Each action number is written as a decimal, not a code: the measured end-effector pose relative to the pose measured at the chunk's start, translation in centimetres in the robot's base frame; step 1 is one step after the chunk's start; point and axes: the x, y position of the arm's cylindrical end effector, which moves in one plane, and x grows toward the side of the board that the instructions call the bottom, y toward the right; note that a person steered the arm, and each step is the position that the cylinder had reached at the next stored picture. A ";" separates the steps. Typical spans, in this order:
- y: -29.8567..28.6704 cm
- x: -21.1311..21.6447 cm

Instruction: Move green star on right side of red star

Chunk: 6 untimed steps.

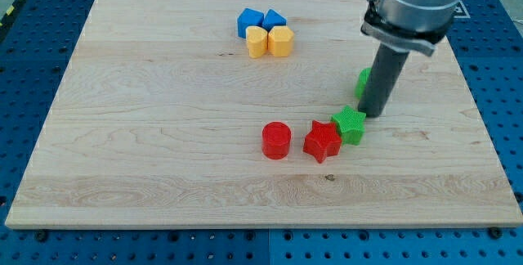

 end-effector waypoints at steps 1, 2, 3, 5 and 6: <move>-2.3 -2.6; -3.5 -0.7; -3.0 1.1; -1.3 2.8; -0.2 4.3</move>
